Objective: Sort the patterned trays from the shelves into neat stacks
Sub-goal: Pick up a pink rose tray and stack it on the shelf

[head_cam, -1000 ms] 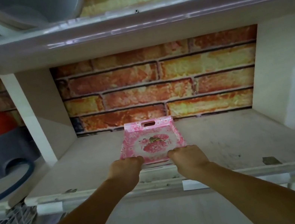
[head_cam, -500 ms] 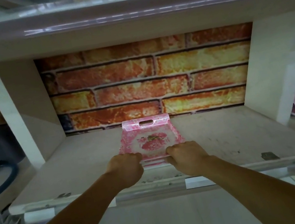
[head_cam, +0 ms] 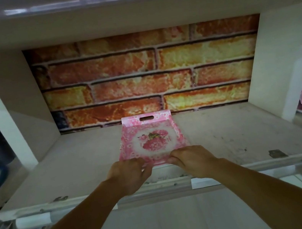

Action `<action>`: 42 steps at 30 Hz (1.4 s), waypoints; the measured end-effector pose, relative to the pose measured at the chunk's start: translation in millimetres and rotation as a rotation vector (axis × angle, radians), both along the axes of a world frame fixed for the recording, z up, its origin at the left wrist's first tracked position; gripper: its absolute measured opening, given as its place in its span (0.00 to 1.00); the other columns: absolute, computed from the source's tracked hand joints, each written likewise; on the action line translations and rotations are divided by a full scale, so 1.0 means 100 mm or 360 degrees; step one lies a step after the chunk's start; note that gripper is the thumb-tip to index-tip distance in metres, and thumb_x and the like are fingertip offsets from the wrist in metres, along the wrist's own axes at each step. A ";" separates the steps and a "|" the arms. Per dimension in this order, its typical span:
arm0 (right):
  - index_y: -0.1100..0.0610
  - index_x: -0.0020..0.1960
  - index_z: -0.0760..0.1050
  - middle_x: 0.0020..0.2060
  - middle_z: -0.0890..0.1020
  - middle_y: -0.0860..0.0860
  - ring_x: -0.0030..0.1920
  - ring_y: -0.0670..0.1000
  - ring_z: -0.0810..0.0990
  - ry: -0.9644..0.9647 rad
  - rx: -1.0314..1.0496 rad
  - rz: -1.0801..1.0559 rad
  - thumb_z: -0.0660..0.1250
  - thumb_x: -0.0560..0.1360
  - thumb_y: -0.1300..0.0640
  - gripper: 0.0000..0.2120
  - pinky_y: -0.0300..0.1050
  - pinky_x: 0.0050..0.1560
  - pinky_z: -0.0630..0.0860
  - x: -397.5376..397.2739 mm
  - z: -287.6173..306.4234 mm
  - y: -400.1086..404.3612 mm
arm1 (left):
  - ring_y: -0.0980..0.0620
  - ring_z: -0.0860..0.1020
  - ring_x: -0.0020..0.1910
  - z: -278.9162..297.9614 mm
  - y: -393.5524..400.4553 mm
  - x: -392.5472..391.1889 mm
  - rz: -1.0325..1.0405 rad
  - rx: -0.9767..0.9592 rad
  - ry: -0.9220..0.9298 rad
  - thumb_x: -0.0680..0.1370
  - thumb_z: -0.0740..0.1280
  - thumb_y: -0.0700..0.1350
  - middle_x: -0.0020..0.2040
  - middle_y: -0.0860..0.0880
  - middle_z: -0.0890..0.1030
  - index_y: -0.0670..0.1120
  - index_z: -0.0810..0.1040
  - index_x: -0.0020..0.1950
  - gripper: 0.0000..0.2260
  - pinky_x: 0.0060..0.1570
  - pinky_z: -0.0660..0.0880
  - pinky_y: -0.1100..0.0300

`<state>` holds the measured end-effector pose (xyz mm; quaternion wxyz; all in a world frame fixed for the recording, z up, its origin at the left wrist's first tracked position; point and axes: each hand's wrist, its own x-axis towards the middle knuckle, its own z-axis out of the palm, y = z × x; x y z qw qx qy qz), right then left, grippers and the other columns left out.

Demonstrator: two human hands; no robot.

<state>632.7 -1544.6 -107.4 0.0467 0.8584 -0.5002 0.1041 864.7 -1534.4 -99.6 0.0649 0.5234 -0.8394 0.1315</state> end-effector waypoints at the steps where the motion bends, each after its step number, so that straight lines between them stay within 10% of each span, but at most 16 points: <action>1: 0.52 0.55 0.76 0.50 0.82 0.49 0.50 0.52 0.79 -0.0008 -0.0007 0.0000 0.49 0.82 0.40 0.23 0.44 0.47 0.74 -0.01 -0.02 -0.01 | 0.46 0.80 0.50 -0.02 -0.01 0.02 -0.0024 0.0003 0.0020 0.82 0.49 0.60 0.53 0.49 0.82 0.50 0.75 0.57 0.20 0.48 0.74 0.55; 20: 0.46 0.64 0.74 0.59 0.80 0.44 0.57 0.48 0.78 0.0046 -0.0133 -0.0055 0.49 0.81 0.40 0.21 0.41 0.52 0.72 0.01 -0.10 0.02 | 0.47 0.80 0.46 -0.16 -0.12 0.14 -0.0212 -0.0144 -0.0036 0.74 0.30 0.63 0.49 0.49 0.81 0.50 0.71 0.56 0.34 0.45 0.77 0.54; 27: 0.49 0.64 0.72 0.58 0.79 0.48 0.57 0.51 0.77 0.0030 0.0029 -0.0089 0.47 0.81 0.39 0.23 0.43 0.51 0.71 0.02 -0.07 0.05 | 0.46 0.80 0.50 -0.11 -0.11 0.10 -0.0165 0.0031 -0.0038 0.80 0.42 0.61 0.53 0.48 0.81 0.49 0.71 0.61 0.26 0.50 0.77 0.52; 33: 0.52 0.74 0.63 0.70 0.69 0.50 0.69 0.53 0.66 -0.0111 -0.0049 -0.0150 0.35 0.71 0.28 0.43 0.48 0.68 0.63 -0.04 -0.01 0.28 | 0.47 0.77 0.58 0.04 -0.03 -0.06 -0.0193 -0.0066 0.0059 0.70 0.36 0.65 0.63 0.49 0.77 0.50 0.66 0.70 0.37 0.56 0.74 0.53; 42: 0.48 0.76 0.57 0.74 0.62 0.49 0.73 0.51 0.60 -0.0088 -0.0014 -0.0646 0.42 0.73 0.29 0.38 0.49 0.71 0.61 -0.90 0.13 1.06 | 0.48 0.66 0.70 0.27 0.17 -1.00 -0.0465 0.0005 0.0027 0.77 0.42 0.64 0.73 0.49 0.66 0.50 0.61 0.74 0.31 0.67 0.64 0.52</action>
